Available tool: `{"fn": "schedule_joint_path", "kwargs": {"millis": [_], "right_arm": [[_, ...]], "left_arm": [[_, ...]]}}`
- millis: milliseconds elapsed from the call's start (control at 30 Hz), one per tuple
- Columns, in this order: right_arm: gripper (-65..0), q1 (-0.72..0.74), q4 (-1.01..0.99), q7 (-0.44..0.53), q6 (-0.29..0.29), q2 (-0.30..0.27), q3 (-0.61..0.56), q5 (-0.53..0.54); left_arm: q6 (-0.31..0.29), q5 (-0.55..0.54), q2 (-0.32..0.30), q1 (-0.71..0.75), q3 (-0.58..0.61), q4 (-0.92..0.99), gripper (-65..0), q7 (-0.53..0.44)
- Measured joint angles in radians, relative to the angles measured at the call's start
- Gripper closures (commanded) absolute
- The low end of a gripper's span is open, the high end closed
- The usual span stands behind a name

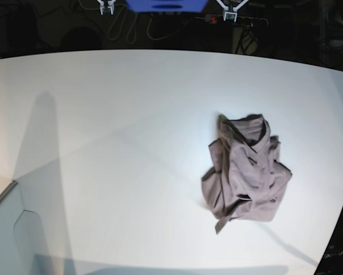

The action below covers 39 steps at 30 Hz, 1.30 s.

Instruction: Layout the t-shirt on the table in an organized manner, then fold the t-shirt properly

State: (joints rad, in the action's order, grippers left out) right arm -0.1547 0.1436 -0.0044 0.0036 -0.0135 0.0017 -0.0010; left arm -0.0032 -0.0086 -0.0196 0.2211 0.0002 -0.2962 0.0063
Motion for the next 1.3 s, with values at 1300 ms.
{"fn": "schedule_joint_path", "kwargs": {"millis": [1300], "right_arm": [[0.0,-0.746,1.876,-0.381,0.003,-0.027,0.0,-0.003]], "left_arm": [[0.0,-0.002,-0.08,0.558,0.0,-1.664,-0.2,0.366]]}}
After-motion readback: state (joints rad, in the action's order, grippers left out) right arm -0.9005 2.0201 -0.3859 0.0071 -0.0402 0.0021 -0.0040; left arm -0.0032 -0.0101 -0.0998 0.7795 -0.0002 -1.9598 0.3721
